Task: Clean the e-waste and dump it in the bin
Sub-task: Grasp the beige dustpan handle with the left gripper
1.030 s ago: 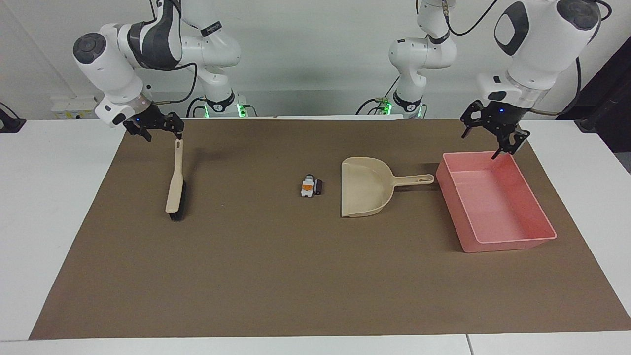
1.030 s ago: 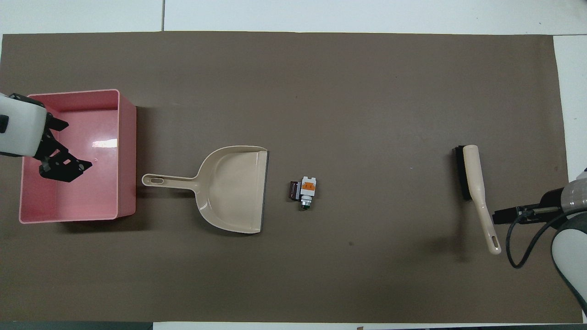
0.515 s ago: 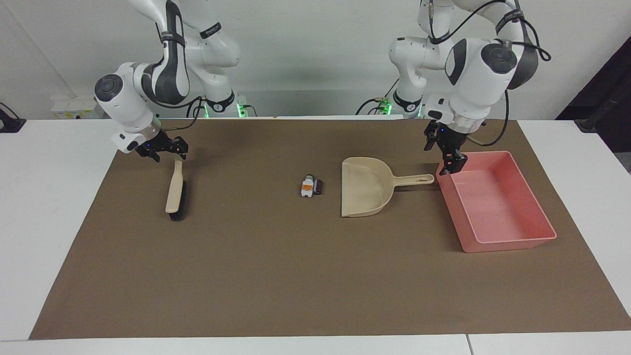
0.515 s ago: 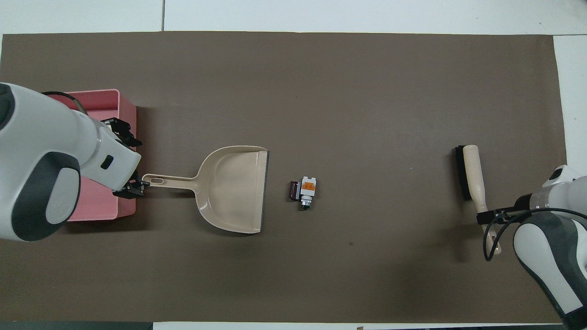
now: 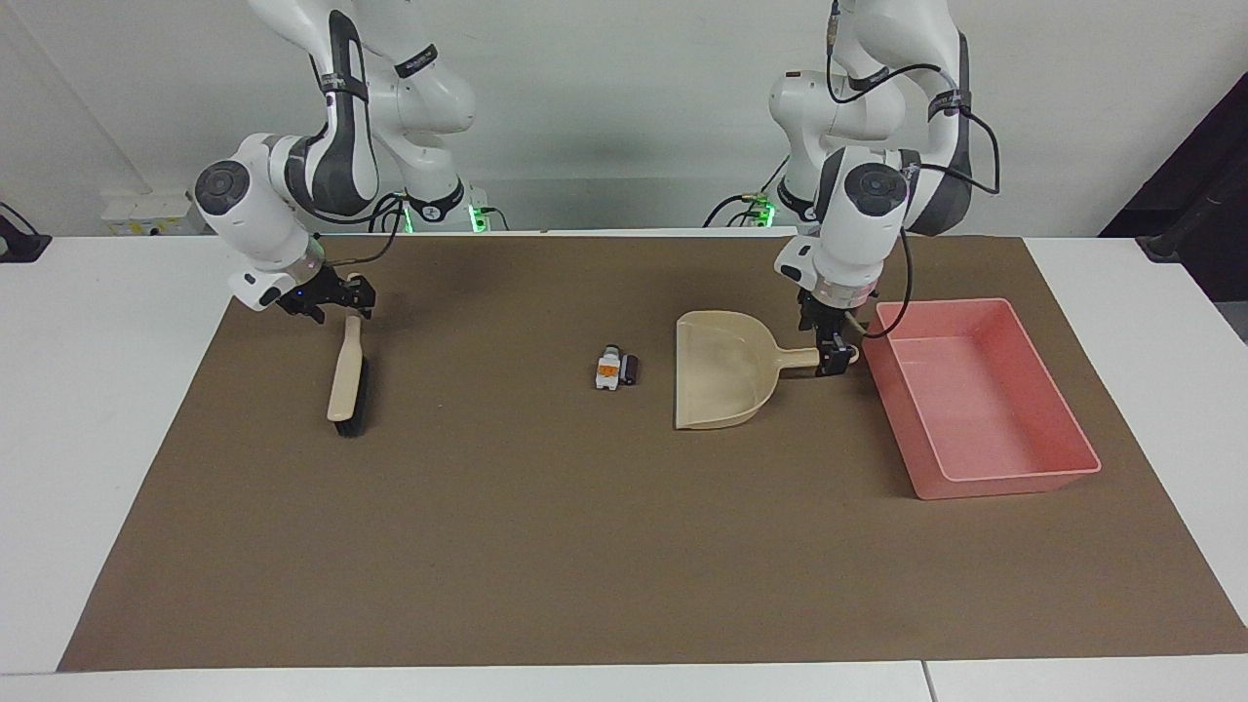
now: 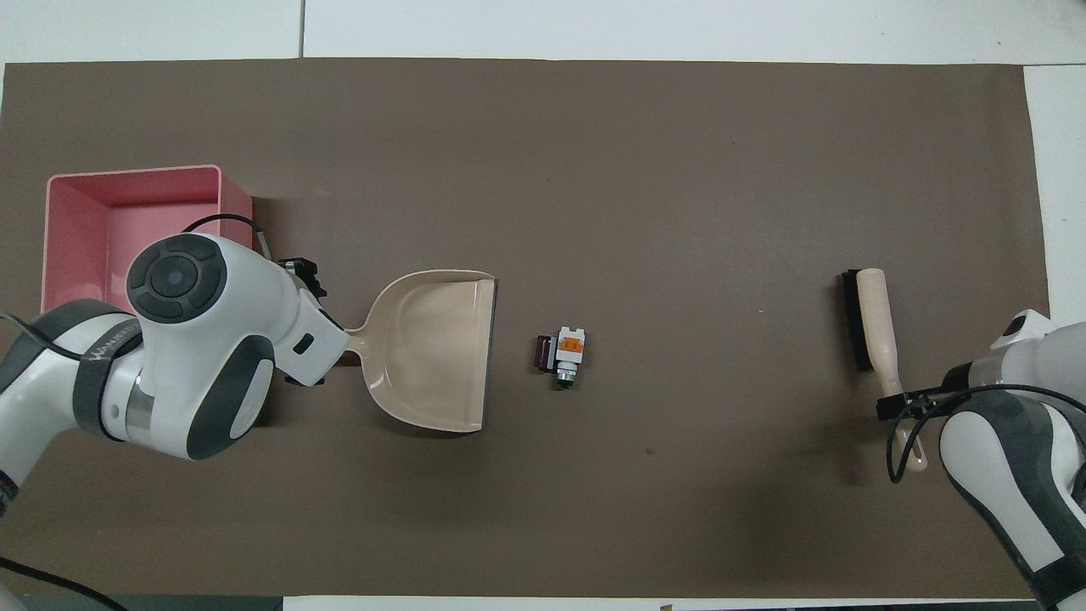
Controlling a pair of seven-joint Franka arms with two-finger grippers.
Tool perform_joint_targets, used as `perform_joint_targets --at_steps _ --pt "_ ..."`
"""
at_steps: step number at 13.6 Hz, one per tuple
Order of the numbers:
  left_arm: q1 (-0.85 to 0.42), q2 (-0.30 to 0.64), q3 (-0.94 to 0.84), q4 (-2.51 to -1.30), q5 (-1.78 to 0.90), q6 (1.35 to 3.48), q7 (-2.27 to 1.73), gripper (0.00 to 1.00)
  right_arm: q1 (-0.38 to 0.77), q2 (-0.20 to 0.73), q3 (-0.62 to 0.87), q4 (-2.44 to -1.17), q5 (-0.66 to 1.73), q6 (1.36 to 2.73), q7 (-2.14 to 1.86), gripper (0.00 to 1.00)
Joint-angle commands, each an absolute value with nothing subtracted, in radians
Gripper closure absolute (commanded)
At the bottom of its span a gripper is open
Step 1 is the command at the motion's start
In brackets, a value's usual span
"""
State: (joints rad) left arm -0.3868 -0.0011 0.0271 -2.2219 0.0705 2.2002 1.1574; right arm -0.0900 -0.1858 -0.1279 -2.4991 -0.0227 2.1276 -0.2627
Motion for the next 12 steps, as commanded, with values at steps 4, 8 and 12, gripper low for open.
perform_joint_targets --at_steps 4,8,12 --pt "-0.402 -0.029 0.037 -2.339 0.089 2.309 1.117 0.05 -0.095 -0.192 -0.123 -2.51 -0.011 2.125 -0.27 0.3" --pt "-0.425 -0.028 0.038 -2.341 0.089 2.327 1.089 0.17 -0.094 -0.193 -0.123 -2.511 -0.011 2.118 -0.268 0.43" --pt "-0.437 -0.029 0.038 -2.338 0.089 2.315 1.081 0.76 -0.089 -0.193 -0.121 -2.511 -0.011 2.118 -0.265 0.5"
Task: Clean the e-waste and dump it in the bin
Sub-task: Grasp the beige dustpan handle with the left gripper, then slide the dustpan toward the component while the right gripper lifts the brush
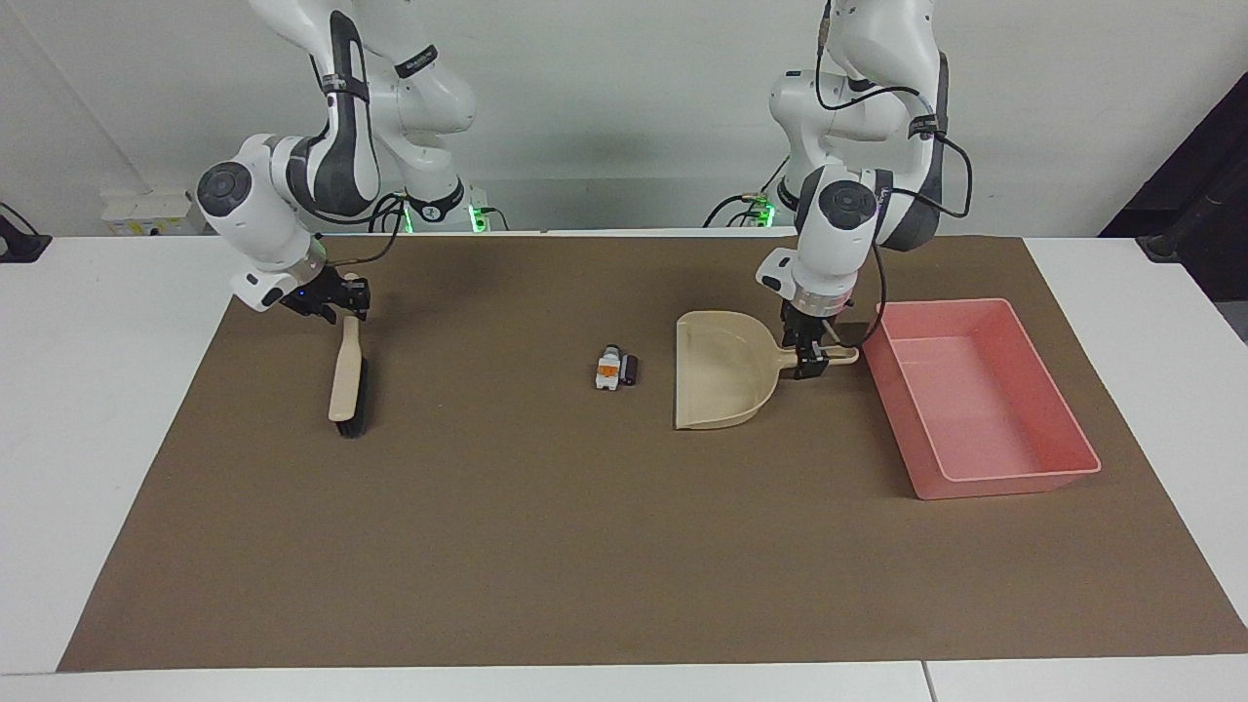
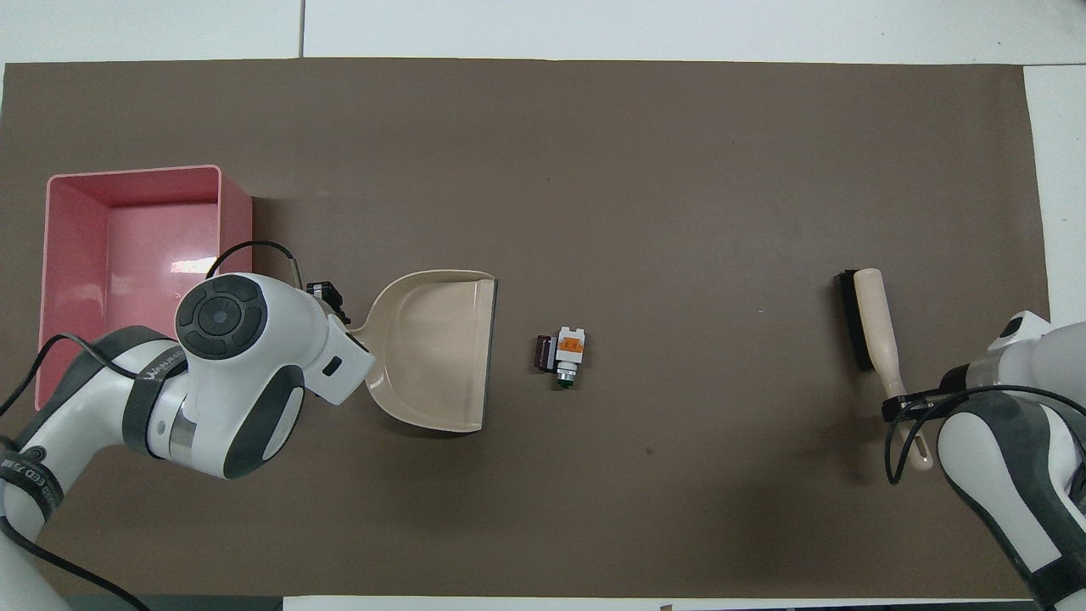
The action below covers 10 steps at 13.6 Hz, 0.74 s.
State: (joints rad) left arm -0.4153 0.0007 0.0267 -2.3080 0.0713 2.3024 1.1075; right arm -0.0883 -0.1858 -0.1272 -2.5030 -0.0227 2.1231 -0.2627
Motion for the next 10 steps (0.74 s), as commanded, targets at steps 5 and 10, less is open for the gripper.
perform_joint_targets --at_steps 5,10 --pt "-0.437 -0.029 0.038 -2.3 0.089 2.284 1.088 0.99 -0.08 -0.193 -0.121 -2.511 -0.011 2.114 -0.259 0.92" --pt "-0.437 -0.015 0.04 -2.207 0.185 2.152 1.08 1.0 -0.025 -0.157 -0.117 -2.354 -0.021 1.931 -0.249 1.0"
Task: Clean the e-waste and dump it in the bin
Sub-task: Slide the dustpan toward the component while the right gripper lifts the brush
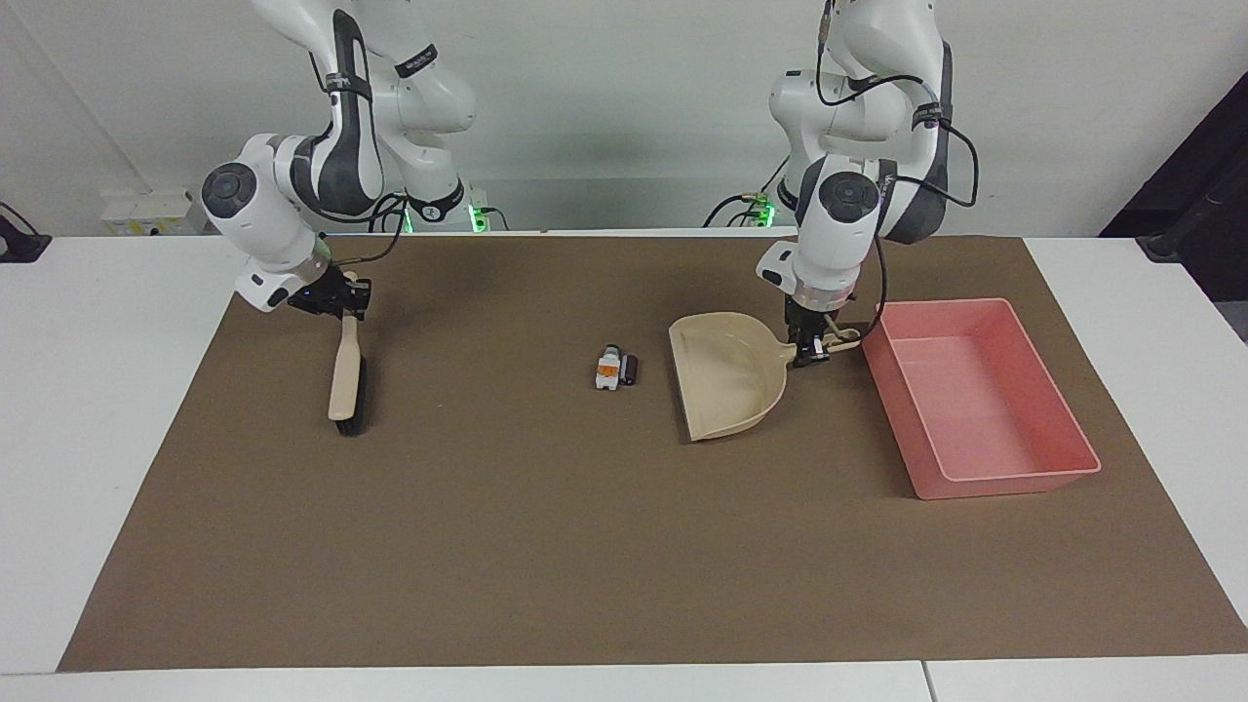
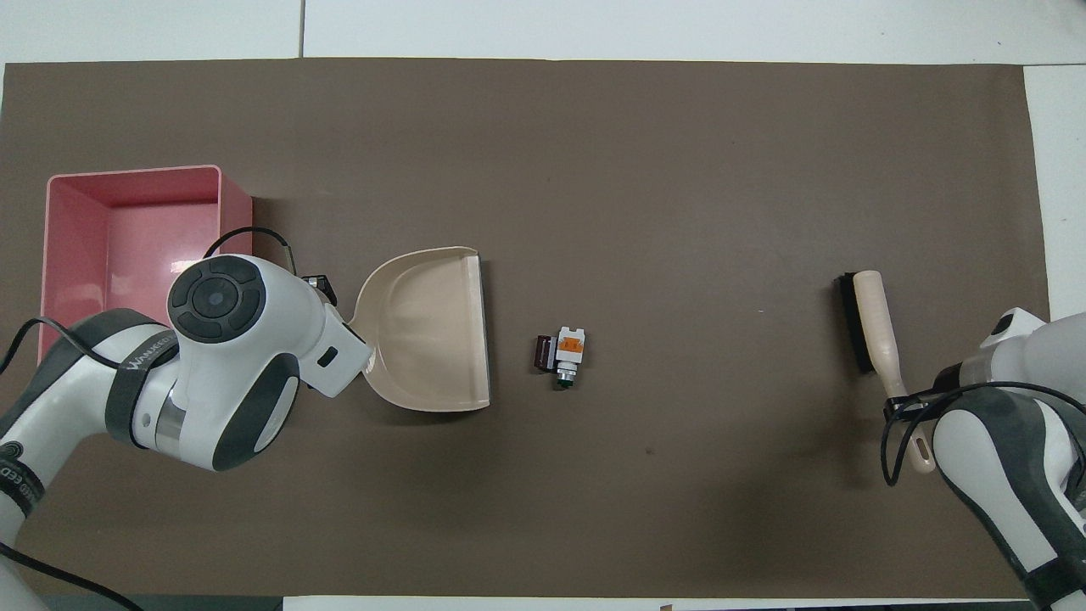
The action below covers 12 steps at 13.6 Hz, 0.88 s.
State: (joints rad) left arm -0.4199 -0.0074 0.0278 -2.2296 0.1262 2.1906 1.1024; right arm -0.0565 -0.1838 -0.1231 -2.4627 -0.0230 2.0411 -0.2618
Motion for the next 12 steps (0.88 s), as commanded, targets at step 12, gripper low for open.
perform_joint_targets --at_steps 12 --pt "-0.6 0.04 0.037 -2.148 0.256 2.002 0.962 1.0 0.363 -0.153 -0.109 -2.201 -0.009 1.716 0.135 1.0"
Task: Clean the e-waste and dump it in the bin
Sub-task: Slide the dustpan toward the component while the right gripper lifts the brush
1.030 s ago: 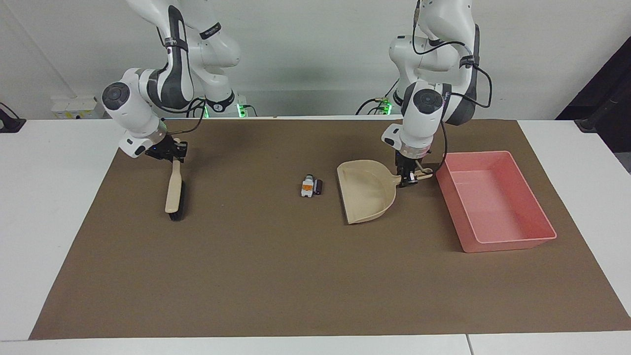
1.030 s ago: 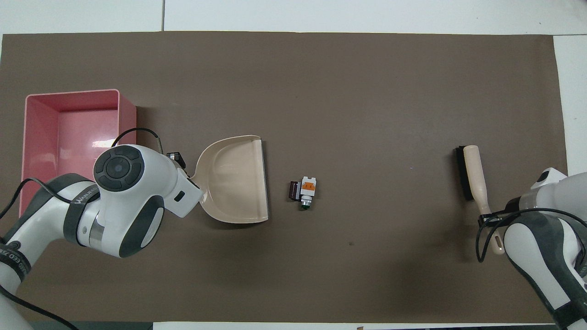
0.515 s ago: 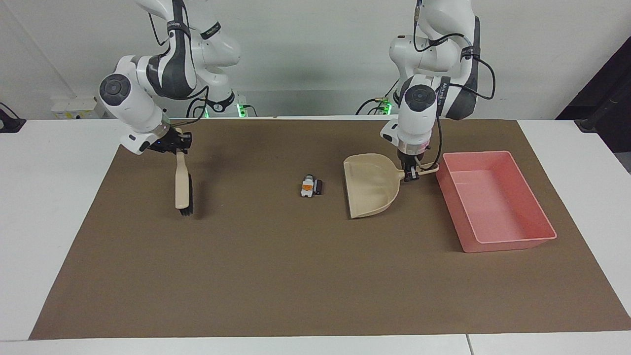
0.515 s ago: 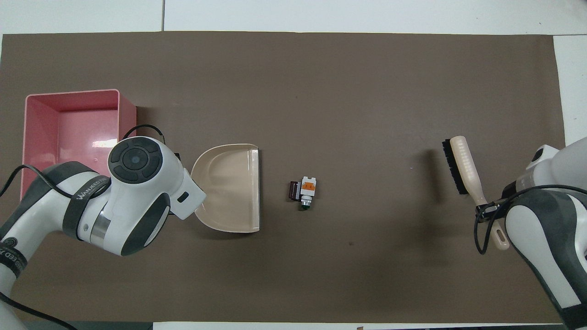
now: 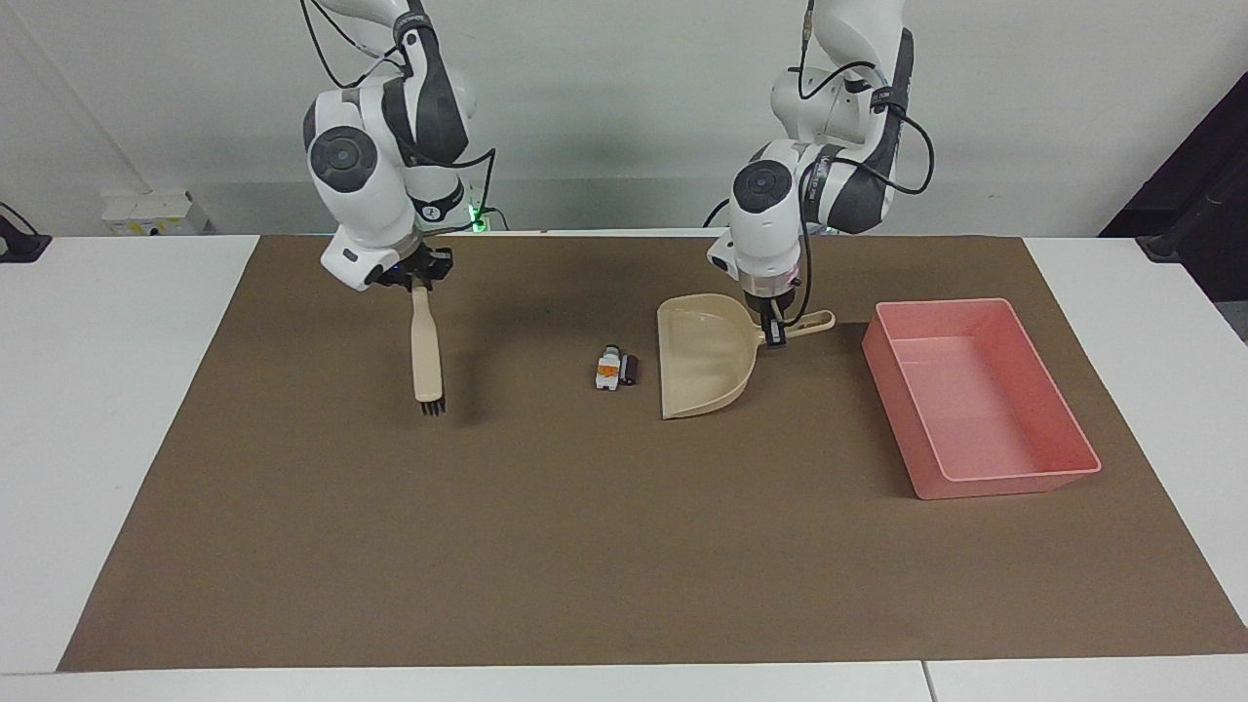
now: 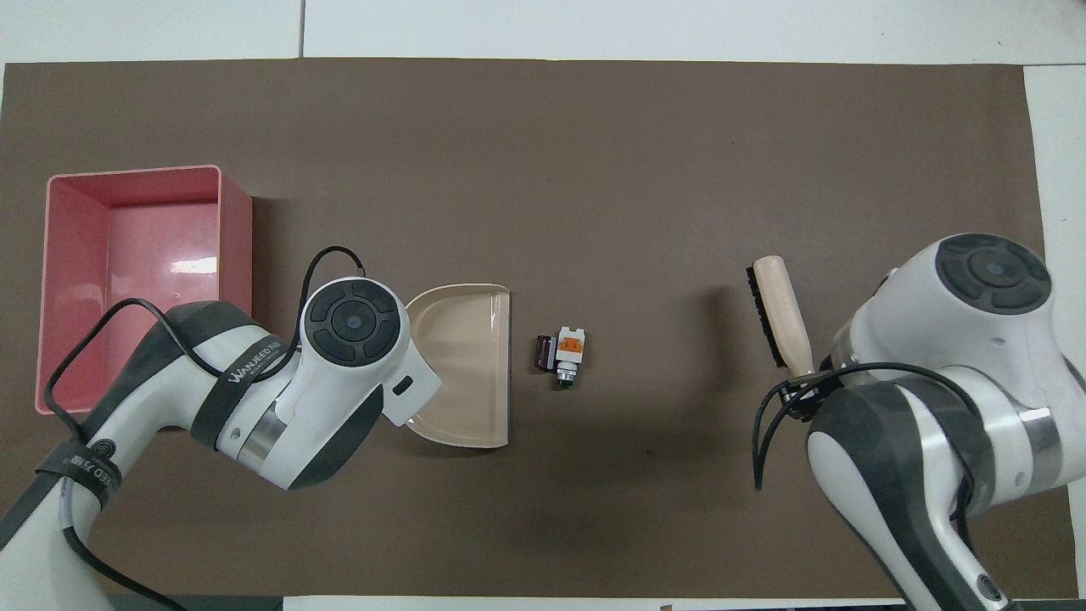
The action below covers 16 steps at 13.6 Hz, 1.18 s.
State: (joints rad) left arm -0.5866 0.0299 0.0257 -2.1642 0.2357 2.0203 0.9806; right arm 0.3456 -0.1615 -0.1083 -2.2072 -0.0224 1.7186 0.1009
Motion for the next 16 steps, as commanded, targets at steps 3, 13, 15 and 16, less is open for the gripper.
perform_joint_targets --at_steps 3,13,15,16 --pt "-0.598 0.035 0.037 -2.171 0.259 2.026 0.962 1.0 0.438 -0.126 -0.11 -2.215 0.034 1.75 0.23 1.0" --pt "-0.591 0.023 0.037 -2.213 0.278 2.046 0.96 1.0 0.606 -0.04 -0.109 -2.249 0.11 1.951 0.382 1.0" --pt "-0.589 0.021 0.037 -2.214 0.278 2.046 0.96 1.0 0.611 -0.028 -0.109 -2.249 0.139 1.963 0.39 1.0" --pt "-0.589 0.021 0.037 -2.214 0.278 2.048 0.959 1.0 0.617 -0.015 -0.109 -2.249 0.159 1.986 0.391 1.0"
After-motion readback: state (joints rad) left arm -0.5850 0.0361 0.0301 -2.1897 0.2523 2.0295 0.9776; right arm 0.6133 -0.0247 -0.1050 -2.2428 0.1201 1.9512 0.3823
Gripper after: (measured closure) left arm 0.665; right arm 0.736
